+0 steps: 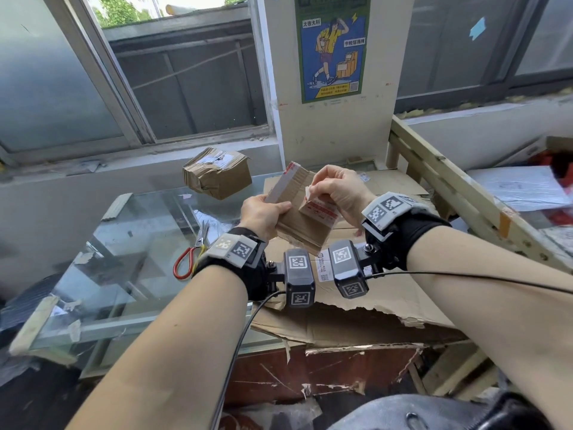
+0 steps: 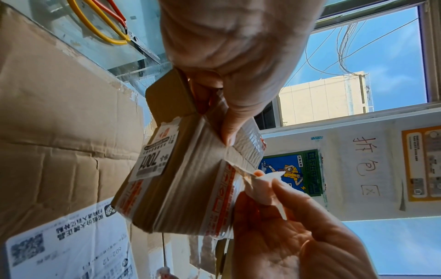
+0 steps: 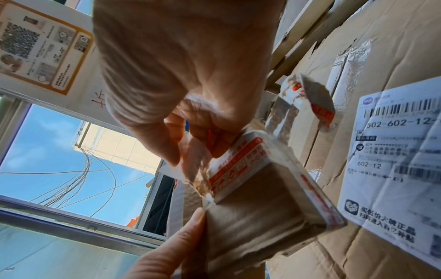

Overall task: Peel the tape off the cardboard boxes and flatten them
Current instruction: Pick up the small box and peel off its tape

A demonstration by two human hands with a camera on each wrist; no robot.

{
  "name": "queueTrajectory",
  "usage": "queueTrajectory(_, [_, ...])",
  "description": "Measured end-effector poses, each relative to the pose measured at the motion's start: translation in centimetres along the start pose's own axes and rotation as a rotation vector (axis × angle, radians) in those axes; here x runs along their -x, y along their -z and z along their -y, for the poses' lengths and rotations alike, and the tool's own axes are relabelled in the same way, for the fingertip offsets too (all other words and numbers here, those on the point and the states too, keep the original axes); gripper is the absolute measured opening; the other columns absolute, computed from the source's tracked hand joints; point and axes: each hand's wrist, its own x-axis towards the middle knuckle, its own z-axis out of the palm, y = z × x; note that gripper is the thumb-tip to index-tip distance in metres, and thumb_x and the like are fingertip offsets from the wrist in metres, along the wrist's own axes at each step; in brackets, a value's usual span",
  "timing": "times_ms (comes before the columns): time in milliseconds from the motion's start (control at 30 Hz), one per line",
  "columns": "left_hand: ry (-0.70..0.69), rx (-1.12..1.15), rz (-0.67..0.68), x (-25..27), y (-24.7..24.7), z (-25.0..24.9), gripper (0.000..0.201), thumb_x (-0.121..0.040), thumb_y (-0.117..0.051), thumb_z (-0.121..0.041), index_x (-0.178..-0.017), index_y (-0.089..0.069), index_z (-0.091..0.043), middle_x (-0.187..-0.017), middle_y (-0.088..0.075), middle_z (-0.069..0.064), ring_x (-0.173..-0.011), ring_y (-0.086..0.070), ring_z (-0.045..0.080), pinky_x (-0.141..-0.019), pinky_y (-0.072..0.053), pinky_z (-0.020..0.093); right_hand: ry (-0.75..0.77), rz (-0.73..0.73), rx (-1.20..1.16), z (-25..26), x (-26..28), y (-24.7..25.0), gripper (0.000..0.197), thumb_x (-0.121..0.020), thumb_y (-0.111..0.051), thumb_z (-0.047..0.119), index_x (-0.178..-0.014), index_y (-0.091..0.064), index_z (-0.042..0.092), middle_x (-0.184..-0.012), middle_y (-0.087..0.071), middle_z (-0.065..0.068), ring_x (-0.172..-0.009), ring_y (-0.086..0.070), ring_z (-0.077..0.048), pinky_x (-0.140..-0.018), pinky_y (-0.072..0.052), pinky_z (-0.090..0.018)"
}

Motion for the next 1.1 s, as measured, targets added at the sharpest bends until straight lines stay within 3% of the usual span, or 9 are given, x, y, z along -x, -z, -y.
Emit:
queueTrajectory(167, [-0.02, 0.006, -0.058, -0.3, 0.3, 0.4, 0.027, -0.081, -0.074, -0.007, -0.107, -0.066, -0.007, -0.092, -0.07, 0.012, -0.077, -0.067, 0.026, -0.072, -0.059, 0.038, -0.012, 0.016, -0.086, -0.2, -0.3, 0.0, 0.029, -0.071, -0.06, -0.013, -0.061, -0.053, 0.013, -0.062, -0.056, -0.008, -0.061, -0.05, -0.019, -0.061, -0.042, -0.027])
queueTrajectory(333, [-0.04, -0.014, -0.137, -0.5, 0.7, 0.8, 0.016, -0.076, -0.078, -0.012, -0.083, -0.065, -0.018, -0.091, -0.072, 0.01, -0.084, -0.07, 0.028, -0.079, -0.059, 0.043, -0.034, 0.04, -0.137, -0.3, -0.4, 0.1, 0.027, -0.072, -0.057, -0.014, -0.064, -0.053, 0.011, -0.061, -0.057, -0.011, -0.062, -0.048, -0.02, -0.062, -0.041, -0.029])
queueTrajectory(567, [-0.07, -0.069, -0.203, -1.0, 1.0, 0.9, 0.016, -0.073, -0.079, -0.02, -0.08, -0.065, -0.022, -0.091, -0.072, 0.005, -0.087, -0.069, 0.026, -0.085, -0.057, 0.043, -0.021, 0.036, -0.166, 0.0, -0.2, -0.1, 0.027, -0.072, -0.05, -0.015, -0.061, -0.05, 0.01, -0.057, -0.053, -0.011, -0.06, -0.049, -0.02, -0.066, -0.041, -0.029])
queueTrajectory(667, [-0.07, -0.063, -0.22, -1.0, 1.1, 1.0, 0.017, -0.074, -0.079, -0.018, -0.086, -0.067, -0.019, -0.093, -0.071, 0.006, -0.088, -0.068, 0.026, -0.085, -0.057, 0.043, -0.017, 0.035, -0.203, 0.2, -0.1, -0.2, 0.028, -0.071, -0.044, -0.016, -0.058, -0.046, 0.009, -0.046, -0.052, -0.008, -0.055, -0.048, -0.022, -0.071, -0.041, -0.033])
queueTrajectory(767, [-0.074, -0.064, -0.233, -1.1, 1.1, 1.1, 0.022, -0.076, -0.078, -0.016, -0.097, -0.07, -0.014, -0.094, -0.071, 0.006, -0.089, -0.068, 0.026, -0.085, -0.057, 0.04, -0.016, 0.032, -0.2, 0.4, 0.1, -0.3, 0.028, -0.071, -0.042, -0.016, -0.058, -0.046, 0.009, -0.048, -0.051, -0.01, -0.052, -0.05, -0.021, -0.073, -0.042, -0.034])
queueTrajectory(967, [-0.084, -0.066, -0.251, -1.3, 1.2, 1.4, 0.025, -0.08, -0.075, -0.015, -0.104, -0.069, -0.01, -0.094, -0.068, 0.005, -0.089, -0.065, 0.023, -0.086, -0.055, 0.036, -0.034, -0.006, -0.226, 0.6, 0.3, -0.4, 0.029, -0.07, -0.038, -0.016, -0.056, -0.041, 0.008, -0.048, -0.041, -0.009, -0.048, -0.041, -0.021, -0.057, -0.037, -0.028])
queueTrajectory(1100, [-0.084, -0.076, -0.271, -1.5, 1.3, 1.5, 0.026, -0.081, -0.075, -0.015, -0.106, -0.07, -0.01, -0.096, -0.068, 0.005, -0.089, -0.063, 0.022, -0.085, -0.054, 0.033, -0.049, -0.022, -0.224, 0.7, 0.2, -0.5, 0.029, -0.069, -0.036, -0.016, -0.054, -0.039, 0.009, -0.051, -0.037, -0.009, -0.047, -0.038, -0.02, -0.054, -0.035, -0.027])
